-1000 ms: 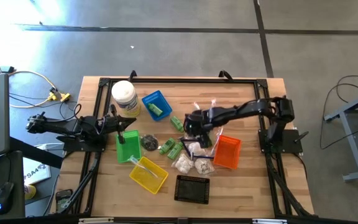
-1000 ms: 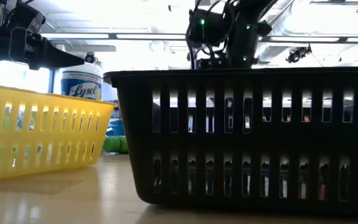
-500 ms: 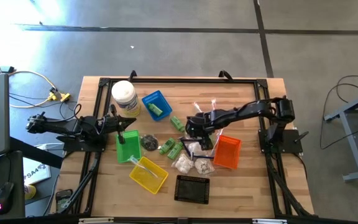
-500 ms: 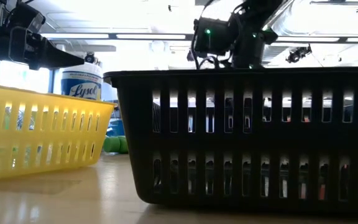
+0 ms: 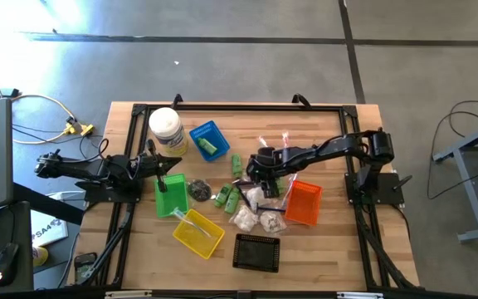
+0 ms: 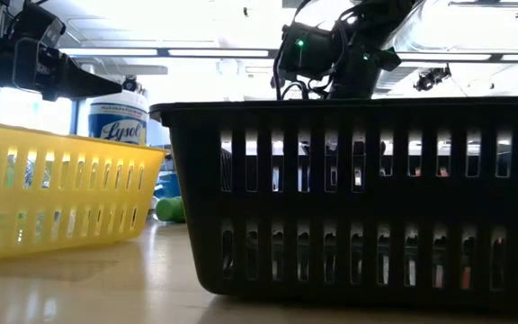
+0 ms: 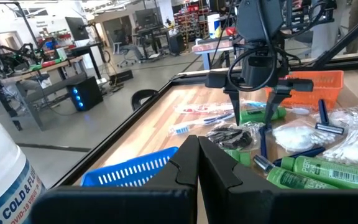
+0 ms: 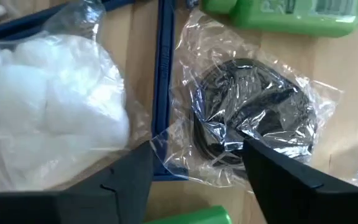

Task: Pick & Place Travel size toiletries
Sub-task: Put the black hairbrush into the black bin

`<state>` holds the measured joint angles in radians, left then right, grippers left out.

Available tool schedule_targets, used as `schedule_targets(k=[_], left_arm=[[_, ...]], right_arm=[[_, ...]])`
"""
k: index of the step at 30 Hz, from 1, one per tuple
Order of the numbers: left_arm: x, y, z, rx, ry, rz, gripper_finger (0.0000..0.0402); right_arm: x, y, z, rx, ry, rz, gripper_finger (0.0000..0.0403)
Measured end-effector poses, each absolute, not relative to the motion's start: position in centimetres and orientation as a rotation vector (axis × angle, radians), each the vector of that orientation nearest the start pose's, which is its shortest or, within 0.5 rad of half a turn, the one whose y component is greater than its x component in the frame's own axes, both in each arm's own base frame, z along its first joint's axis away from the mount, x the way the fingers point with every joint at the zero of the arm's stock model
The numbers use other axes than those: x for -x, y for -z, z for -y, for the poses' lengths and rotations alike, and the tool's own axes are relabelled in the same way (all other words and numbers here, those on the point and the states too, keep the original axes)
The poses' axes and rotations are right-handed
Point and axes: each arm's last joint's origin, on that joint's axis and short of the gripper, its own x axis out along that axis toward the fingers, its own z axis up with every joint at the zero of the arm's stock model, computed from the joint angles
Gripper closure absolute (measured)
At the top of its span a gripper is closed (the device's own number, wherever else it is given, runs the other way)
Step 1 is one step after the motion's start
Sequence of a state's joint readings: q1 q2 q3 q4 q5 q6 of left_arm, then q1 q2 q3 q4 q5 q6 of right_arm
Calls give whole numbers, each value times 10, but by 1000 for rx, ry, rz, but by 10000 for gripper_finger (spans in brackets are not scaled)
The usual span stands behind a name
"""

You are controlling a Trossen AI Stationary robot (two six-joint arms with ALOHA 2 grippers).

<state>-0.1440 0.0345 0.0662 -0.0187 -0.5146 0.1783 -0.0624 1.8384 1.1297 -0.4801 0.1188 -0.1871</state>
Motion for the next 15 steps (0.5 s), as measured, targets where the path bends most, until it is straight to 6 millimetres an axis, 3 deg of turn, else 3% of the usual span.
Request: schedule_targets(k=[11,15], left_arm=[[-93,-182,-1,-172,-371,-20,402],[-93,-182,-1,-172,-371,-21,402]], right_arm=[[-349,-154,35,149,37,-1203,377],[-350,-154,29,164,24,-1202,397]])
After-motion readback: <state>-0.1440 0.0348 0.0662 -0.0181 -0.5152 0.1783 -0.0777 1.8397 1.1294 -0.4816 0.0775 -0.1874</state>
